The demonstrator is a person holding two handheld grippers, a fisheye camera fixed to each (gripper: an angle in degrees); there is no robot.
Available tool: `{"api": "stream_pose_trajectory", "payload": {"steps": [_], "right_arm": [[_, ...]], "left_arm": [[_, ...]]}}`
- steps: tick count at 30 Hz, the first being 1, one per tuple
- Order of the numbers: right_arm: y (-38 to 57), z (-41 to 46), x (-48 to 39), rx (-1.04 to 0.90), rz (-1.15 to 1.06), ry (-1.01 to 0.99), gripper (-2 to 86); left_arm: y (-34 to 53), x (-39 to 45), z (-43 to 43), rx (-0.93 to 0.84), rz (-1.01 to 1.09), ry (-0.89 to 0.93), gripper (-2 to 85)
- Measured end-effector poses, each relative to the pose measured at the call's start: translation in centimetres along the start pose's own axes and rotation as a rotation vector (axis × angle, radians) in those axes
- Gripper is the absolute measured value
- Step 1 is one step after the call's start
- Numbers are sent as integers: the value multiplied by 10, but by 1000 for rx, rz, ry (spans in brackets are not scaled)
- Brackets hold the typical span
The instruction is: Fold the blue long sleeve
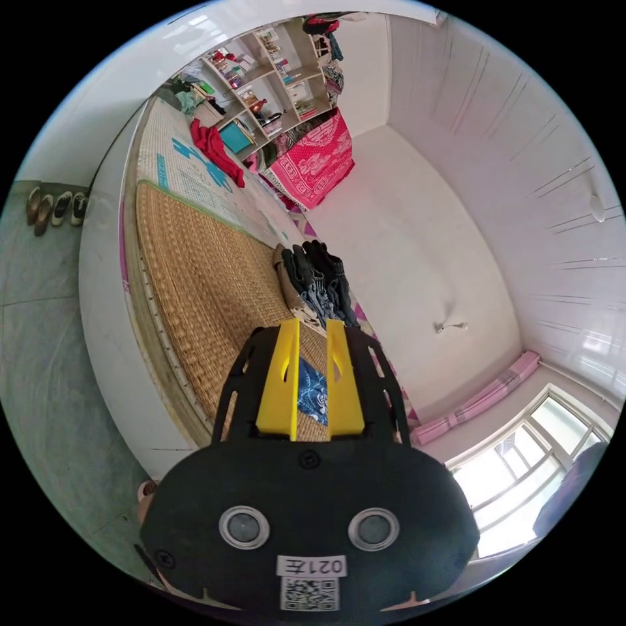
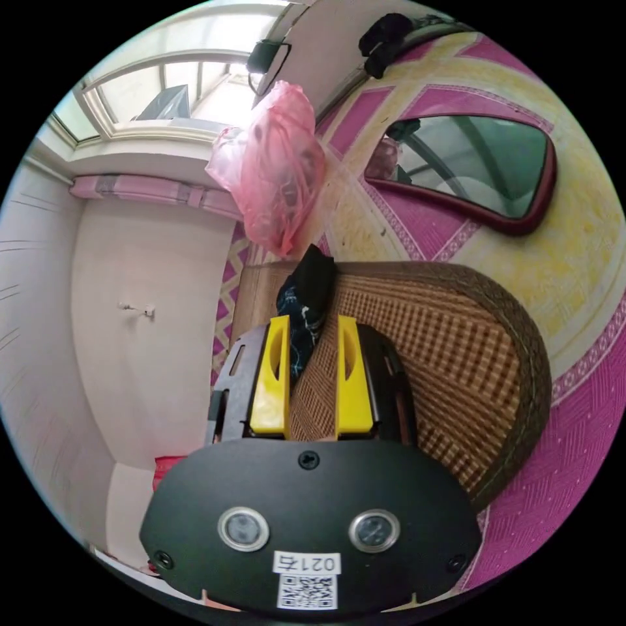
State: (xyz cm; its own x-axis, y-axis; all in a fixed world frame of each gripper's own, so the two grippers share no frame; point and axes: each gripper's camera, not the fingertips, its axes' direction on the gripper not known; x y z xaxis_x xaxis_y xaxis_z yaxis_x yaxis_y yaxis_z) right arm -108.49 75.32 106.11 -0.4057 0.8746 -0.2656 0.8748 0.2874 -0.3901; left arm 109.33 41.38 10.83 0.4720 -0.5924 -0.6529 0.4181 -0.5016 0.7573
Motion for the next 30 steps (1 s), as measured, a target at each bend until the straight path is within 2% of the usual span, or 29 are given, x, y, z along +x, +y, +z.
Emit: {"api": "stream_pose_trajectory", "payload": {"steps": [5,9,11,14,16,17,19,20,22,25,30], "right_arm": [[-21,29,-32,6,11,2,72],[-16,42,-70,53,25,-77,21],[-9,37,-109,90,-58,-94,15],[18,30,-217,84,-365,-101,11],[65,36,-317,-40,-587,-313,10],[80,38,-343,-76,-634,-339,10],[165,53,-456,-206,-902,-373,9],[191,58,-482,-230,-980,-361,9],[303,88,-570,-300,-1260,-260,9],[441,142,-633,-389,-1496,-156,8],[627,244,-653,-574,-1686,-7,8]], "left_arm": [[19,29,0,2,33,-50,51],[31,40,9,-3,23,-49,47],[33,44,16,-17,32,-45,45],[34,47,30,-41,46,-28,43],[35,45,41,-59,35,6,42],[37,43,48,-69,22,37,40],[41,41,58,-78,13,76,35],[44,42,64,-89,14,93,30],[51,44,73,-108,25,111,15],[67,44,89,-175,29,112,-5],[89,56,106,-249,95,88,-9]]}}
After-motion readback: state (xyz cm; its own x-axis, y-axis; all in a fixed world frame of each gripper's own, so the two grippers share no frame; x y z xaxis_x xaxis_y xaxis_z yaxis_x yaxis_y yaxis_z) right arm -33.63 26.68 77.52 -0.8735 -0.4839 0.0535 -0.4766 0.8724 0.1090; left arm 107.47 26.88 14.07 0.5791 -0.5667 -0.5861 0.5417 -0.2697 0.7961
